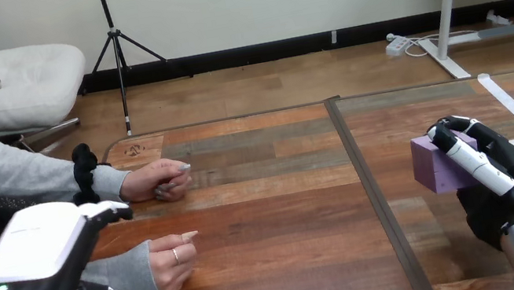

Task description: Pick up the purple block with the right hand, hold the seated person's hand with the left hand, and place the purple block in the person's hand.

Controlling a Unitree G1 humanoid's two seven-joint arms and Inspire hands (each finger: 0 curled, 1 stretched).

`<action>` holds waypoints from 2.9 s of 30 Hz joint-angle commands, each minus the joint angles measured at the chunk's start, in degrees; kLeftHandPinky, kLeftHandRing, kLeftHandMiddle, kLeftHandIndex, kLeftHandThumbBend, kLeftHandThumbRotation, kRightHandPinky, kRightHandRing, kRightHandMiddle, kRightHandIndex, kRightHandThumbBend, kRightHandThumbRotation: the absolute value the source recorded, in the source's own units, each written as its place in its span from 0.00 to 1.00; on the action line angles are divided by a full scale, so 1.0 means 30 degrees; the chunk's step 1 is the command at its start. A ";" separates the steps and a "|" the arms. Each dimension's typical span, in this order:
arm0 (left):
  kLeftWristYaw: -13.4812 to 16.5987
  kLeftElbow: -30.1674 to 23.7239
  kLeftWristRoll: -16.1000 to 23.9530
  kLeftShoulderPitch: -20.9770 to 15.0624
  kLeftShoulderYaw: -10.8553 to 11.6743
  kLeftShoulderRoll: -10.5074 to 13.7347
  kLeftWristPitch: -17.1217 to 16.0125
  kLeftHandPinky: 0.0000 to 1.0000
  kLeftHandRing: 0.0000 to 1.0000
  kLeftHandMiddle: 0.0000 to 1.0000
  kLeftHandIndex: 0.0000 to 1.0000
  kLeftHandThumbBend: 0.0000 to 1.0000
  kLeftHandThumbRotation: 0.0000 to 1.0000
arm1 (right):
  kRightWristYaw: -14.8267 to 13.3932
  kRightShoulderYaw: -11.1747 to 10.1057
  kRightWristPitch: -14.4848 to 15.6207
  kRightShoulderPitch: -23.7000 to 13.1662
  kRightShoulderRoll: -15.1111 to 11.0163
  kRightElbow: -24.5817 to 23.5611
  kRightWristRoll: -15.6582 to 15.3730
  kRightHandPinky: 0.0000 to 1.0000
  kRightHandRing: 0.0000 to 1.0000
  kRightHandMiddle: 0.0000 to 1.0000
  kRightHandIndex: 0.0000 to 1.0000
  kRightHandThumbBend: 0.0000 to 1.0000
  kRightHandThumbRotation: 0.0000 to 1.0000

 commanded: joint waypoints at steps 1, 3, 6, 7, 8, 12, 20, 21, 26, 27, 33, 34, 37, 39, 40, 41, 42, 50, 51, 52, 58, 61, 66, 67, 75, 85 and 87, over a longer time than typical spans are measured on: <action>-0.0739 0.0981 -0.0251 -0.1895 -0.0764 0.1065 -0.0417 0.73 0.77 0.78 0.77 1.00 0.28 | 0.0207 -0.0249 -0.0111 -0.1288 -0.0023 -0.0285 0.0113 0.31 0.36 0.42 0.42 0.85 0.00; -0.0881 0.1301 -0.0244 -0.2154 -0.0978 0.1131 -0.0457 0.74 0.77 0.78 0.77 1.00 0.26 | 0.0073 -0.0228 -0.0156 -0.1274 -0.0011 -0.0328 0.0007 0.31 0.37 0.42 0.42 0.85 0.00; -0.1058 0.1690 -0.0254 -0.2466 -0.1239 0.1183 -0.0470 0.74 0.77 0.78 0.77 1.00 0.26 | 0.0129 -0.0238 -0.0210 -0.1270 0.0005 -0.0343 0.0016 0.32 0.37 0.42 0.42 0.85 0.00; -0.1090 0.1773 -0.0270 -0.2533 -0.1304 0.1201 -0.0470 0.74 0.77 0.78 0.77 1.00 0.26 | 0.0161 -0.0244 -0.0218 -0.1270 0.0007 -0.0344 0.0031 0.32 0.37 0.42 0.42 0.85 0.00; -0.1158 0.1989 -0.0236 -0.2691 -0.1447 0.1227 -0.0463 0.74 0.77 0.78 0.77 1.00 0.26 | 0.0094 -0.0242 -0.0162 -0.1240 0.0037 -0.0454 0.0046 0.32 0.37 0.42 0.42 0.85 0.00; -0.1282 0.2488 -0.0079 -0.3113 -0.1837 0.1295 -0.0420 0.75 0.77 0.78 0.77 1.00 0.26 | -0.0053 -0.0246 0.0038 -0.1194 0.0046 -0.0649 0.0061 0.32 0.37 0.42 0.42 0.86 0.00; -0.1392 0.3797 -0.0116 -0.4029 -0.2595 0.1385 -0.0675 0.74 0.77 0.77 0.76 1.00 0.26 | 0.0131 -0.0306 0.0203 -0.1175 0.0026 -0.0747 0.0158 0.32 0.37 0.42 0.42 0.85 0.00; -0.1424 0.3972 -0.0181 -0.4136 -0.2672 0.1383 -0.0721 0.74 0.77 0.77 0.76 1.00 0.24 | 0.0139 -0.0312 0.0198 -0.1170 0.0026 -0.0761 0.0138 0.32 0.37 0.42 0.42 0.85 0.00; -0.1808 0.4483 -0.0565 -0.4543 -0.2957 0.1307 -0.0685 0.74 0.77 0.77 0.76 1.00 0.20 | 0.0075 -0.0318 0.0268 -0.1136 0.0025 -0.0904 0.0054 0.32 0.37 0.42 0.42 0.85 0.00; -0.1885 0.4554 -0.0573 -0.4614 -0.3021 0.1310 -0.0662 0.75 0.77 0.77 0.76 1.00 0.20 | 0.0092 -0.0333 0.0306 -0.1138 0.0026 -0.0926 0.0085 0.32 0.37 0.42 0.42 0.85 0.00; -0.2174 0.5095 -0.0409 -0.5089 -0.3435 0.1269 -0.0448 0.75 0.77 0.77 0.76 1.00 0.17 | 0.0335 -0.0397 0.0437 -0.1144 -0.0009 -0.0982 0.0230 0.32 0.37 0.42 0.42 0.84 0.00; -0.2168 0.5174 -0.0411 -0.5148 -0.3491 0.1276 -0.0461 0.75 0.76 0.77 0.76 1.00 0.17 | 0.0347 -0.0400 0.0435 -0.1145 -0.0015 -0.0979 0.0218 0.32 0.37 0.42 0.42 0.84 0.00; -0.2056 0.5617 -0.0175 -0.5459 -0.3810 0.1343 -0.0539 0.74 0.76 0.76 0.75 1.00 0.17 | 0.0412 -0.0413 0.0353 -0.1144 -0.0012 -0.0981 0.0204 0.31 0.36 0.41 0.42 0.84 0.00; -0.1976 0.5940 -0.0028 -0.5677 -0.4010 0.1363 -0.0571 0.74 0.76 0.76 0.75 1.00 0.17 | 0.0380 -0.0405 0.0393 -0.1115 0.0005 -0.1092 0.0212 0.31 0.36 0.41 0.42 0.85 0.00; -0.1944 0.6037 -0.0002 -0.5743 -0.4077 0.1376 -0.0583 0.74 0.76 0.76 0.75 1.00 0.17 | 0.0369 -0.0403 0.0408 -0.1107 0.0009 -0.1124 0.0214 0.31 0.36 0.41 0.42 0.85 0.00; -0.1749 0.6229 0.0171 -0.5852 -0.4206 0.1381 -0.0580 0.74 0.76 0.76 0.75 1.00 0.17 | 0.0391 -0.0417 0.0435 -0.1105 0.0017 -0.1152 0.0257 0.31 0.36 0.41 0.42 0.85 0.00; -0.1602 0.6356 0.0280 -0.5924 -0.4299 0.1389 -0.0577 0.74 0.76 0.76 0.75 1.00 0.18 | 0.0412 -0.0428 0.0450 -0.1107 0.0021 -0.1161 0.0288 0.31 0.36 0.41 0.42 0.85 0.00; -0.0853 0.7594 0.0698 -0.6624 -0.4934 0.1298 -0.0567 0.72 0.74 0.74 0.73 1.00 0.18 | 0.0549 -0.0415 0.0266 -0.1087 -0.0039 -0.1089 0.0194 0.30 0.36 0.41 0.42 0.85 0.00; -0.0792 0.7713 0.0720 -0.6698 -0.5005 0.1283 -0.0530 0.72 0.74 0.74 0.73 1.00 0.18 | 0.0534 -0.0424 0.0306 -0.1082 -0.0036 -0.1104 0.0207 0.30 0.36 0.41 0.42 0.85 0.00; -0.0738 0.7804 0.0731 -0.6756 -0.5067 0.1276 -0.0508 0.72 0.74 0.74 0.73 1.00 0.18 | 0.0527 -0.0435 0.0335 -0.1078 -0.0033 -0.1115 0.0214 0.30 0.36 0.41 0.42 0.85 0.00; -0.0514 0.8485 0.0841 -0.7182 -0.5464 0.1202 -0.0310 0.72 0.74 0.74 0.73 1.00 0.16 | 0.0652 -0.0561 0.0590 -0.1100 0.0012 -0.1166 0.0473 0.30 0.35 0.40 0.42 0.85 0.00; -0.0475 0.8685 0.1032 -0.7386 -0.5683 0.1185 -0.0107 0.72 0.74 0.74 0.73 1.00 0.16 | 0.0497 -0.0550 0.0737 -0.1071 0.0022 -0.1293 0.0444 0.30 0.35 0.40 0.41 0.86 0.00; -0.0123 0.9019 0.1258 -0.7599 -0.5920 0.1035 0.0302 0.70 0.72 0.72 0.72 1.00 0.14 | 0.0457 -0.0590 0.0841 -0.1012 0.0073 -0.1458 0.0427 0.30 0.35 0.40 0.41 0.86 0.00; -0.0118 0.9080 0.1182 -0.7626 -0.5931 0.1005 0.0335 0.68 0.71 0.72 0.71 1.00 0.12 | 0.0457 -0.0595 0.0850 -0.1007 0.0078 -0.1470 0.0426 0.30 0.35 0.40 0.41 0.86 0.00; -0.0590 0.9235 0.0787 -0.7790 -0.6040 0.0863 0.0836 0.57 0.63 0.65 0.65 0.99 0.05 | 0.0291 -0.0539 0.0845 -0.0897 0.0098 -0.1676 0.0212 0.30 0.36 0.40 0.41 0.86 0.00; -0.0911 0.9004 0.0677 -0.7797 -0.6168 0.0878 0.1250 0.43 0.52 0.56 0.58 0.99 0.00 | 0.0417 -0.0612 0.0881 -0.0846 0.0144 -0.1771 0.0336 0.30 0.35 0.41 0.42 0.85 0.00; -0.1159 0.8978 0.0626 -0.7825 -0.6195 0.0864 0.1432 0.43 0.52 0.56 0.58 0.98 0.00 | 0.0392 -0.0627 0.0944 -0.0838 0.0147 -0.1820 0.0357 0.30 0.35 0.41 0.42 0.85 0.00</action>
